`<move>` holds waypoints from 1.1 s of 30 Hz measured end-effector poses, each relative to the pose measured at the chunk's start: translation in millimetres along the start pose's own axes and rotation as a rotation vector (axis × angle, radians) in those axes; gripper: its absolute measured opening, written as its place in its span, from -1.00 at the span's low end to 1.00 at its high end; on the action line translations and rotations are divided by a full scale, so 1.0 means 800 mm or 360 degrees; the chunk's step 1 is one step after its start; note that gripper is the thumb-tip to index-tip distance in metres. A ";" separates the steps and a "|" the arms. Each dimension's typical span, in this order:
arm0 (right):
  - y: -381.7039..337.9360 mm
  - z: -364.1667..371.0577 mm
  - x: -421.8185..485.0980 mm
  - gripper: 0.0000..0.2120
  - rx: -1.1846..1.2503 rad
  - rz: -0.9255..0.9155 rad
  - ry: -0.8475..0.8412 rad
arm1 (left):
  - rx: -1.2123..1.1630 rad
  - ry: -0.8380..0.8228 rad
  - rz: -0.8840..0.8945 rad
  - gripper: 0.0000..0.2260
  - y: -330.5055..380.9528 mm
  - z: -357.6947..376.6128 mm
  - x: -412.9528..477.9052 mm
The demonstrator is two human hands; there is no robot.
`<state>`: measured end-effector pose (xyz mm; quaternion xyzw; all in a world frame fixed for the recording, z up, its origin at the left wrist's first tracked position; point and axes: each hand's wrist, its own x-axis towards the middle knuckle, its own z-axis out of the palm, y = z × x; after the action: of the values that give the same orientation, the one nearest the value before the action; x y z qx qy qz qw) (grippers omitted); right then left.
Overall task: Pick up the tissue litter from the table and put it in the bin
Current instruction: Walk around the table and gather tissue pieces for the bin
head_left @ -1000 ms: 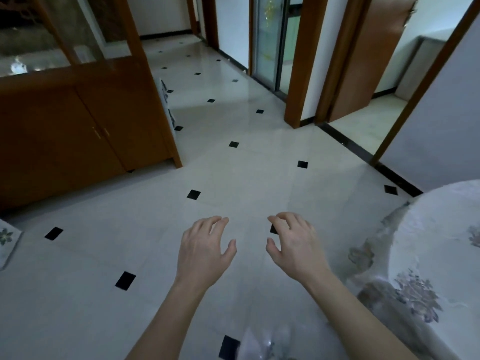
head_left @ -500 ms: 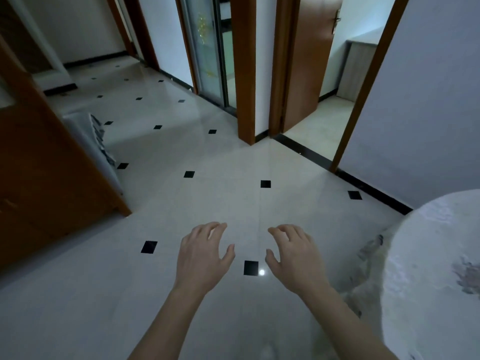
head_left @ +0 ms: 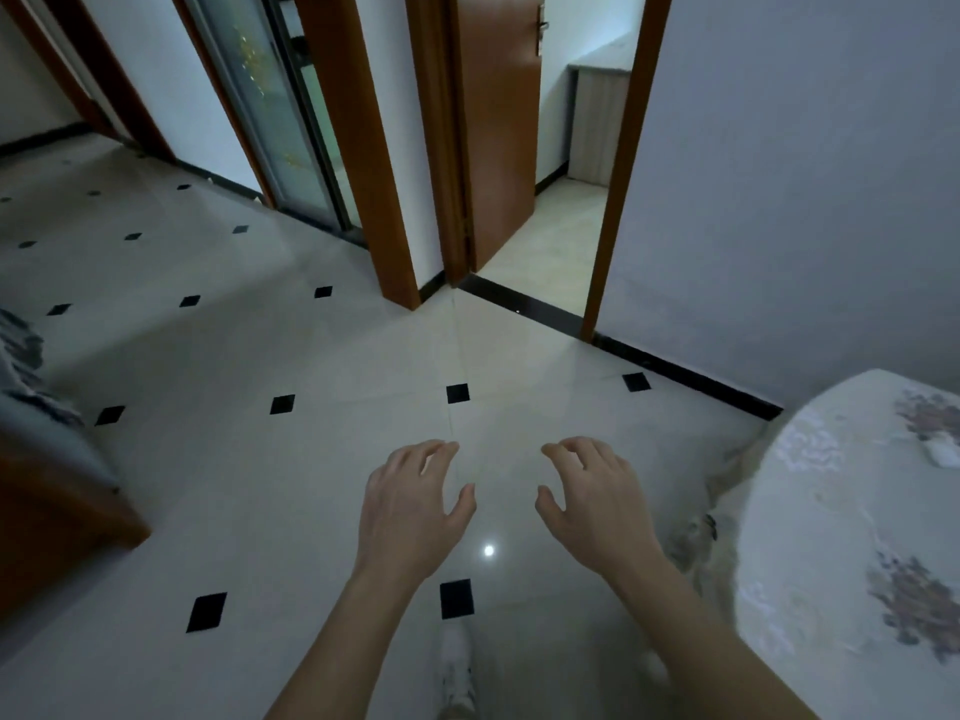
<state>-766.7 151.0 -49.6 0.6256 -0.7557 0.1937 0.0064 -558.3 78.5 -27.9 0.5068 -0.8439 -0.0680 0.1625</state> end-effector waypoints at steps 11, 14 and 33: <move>0.110 0.014 0.183 -0.58 -0.0157 0.0370 0.0080 | -0.0110 -0.0121 0.0398 -0.53 0.030 0.073 0.270; 0.134 0.011 0.250 -0.57 -0.0202 0.0432 0.0105 | -0.0145 -0.0126 0.0500 -0.56 0.037 0.089 0.357; 0.337 0.003 0.392 -0.61 -0.0325 0.1125 0.0329 | -0.0336 -0.0317 0.1174 -0.56 0.221 0.222 0.643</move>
<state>-1089.9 -107.1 -49.4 0.2997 -0.9356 0.1697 0.0776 -989.6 -297.6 -39.1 0.1412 -0.9693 -0.1403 0.1445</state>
